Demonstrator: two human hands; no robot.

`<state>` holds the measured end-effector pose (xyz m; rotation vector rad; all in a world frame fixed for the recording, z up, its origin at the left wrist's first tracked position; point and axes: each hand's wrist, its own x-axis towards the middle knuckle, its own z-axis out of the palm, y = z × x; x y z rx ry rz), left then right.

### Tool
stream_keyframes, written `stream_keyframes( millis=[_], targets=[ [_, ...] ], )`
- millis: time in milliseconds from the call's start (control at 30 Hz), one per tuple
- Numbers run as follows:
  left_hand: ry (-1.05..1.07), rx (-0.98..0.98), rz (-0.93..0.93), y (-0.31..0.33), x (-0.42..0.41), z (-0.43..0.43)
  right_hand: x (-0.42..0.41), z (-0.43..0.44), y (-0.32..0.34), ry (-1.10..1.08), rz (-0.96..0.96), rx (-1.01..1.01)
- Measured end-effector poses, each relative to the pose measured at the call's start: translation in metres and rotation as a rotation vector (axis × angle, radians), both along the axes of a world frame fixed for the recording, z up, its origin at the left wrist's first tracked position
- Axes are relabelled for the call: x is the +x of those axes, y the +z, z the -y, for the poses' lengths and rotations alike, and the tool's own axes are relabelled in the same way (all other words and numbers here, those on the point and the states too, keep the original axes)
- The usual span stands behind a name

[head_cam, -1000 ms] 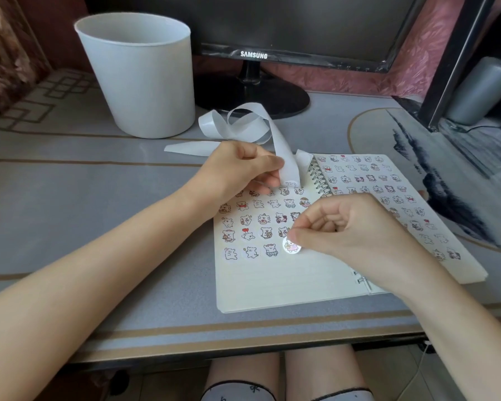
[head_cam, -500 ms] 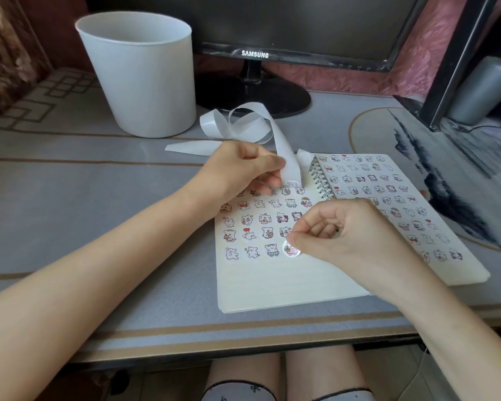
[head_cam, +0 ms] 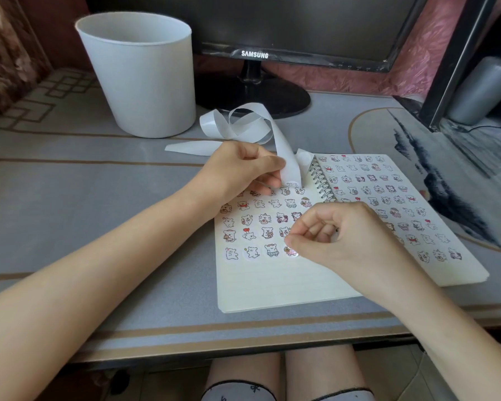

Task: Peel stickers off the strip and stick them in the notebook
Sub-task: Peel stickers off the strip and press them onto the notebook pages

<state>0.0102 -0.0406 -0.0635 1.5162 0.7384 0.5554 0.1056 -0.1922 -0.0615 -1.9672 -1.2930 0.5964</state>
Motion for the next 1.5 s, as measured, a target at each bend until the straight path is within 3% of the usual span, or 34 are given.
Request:
stream_keyframes(
  millis=[733,1400,1500],
  targets=[
    [-0.008,0.009,0.002,0.001,-0.001,0.002,-0.001,0.004,-0.003,0.032,0.123,0.009],
    [-0.011,0.005,0.024,0.003,-0.001,0.002,0.006,0.000,-0.002,0.060,0.119,-0.006],
    [-0.013,0.016,0.042,0.003,-0.001,0.002,0.013,-0.005,0.003,0.053,0.026,0.069]
  ],
)
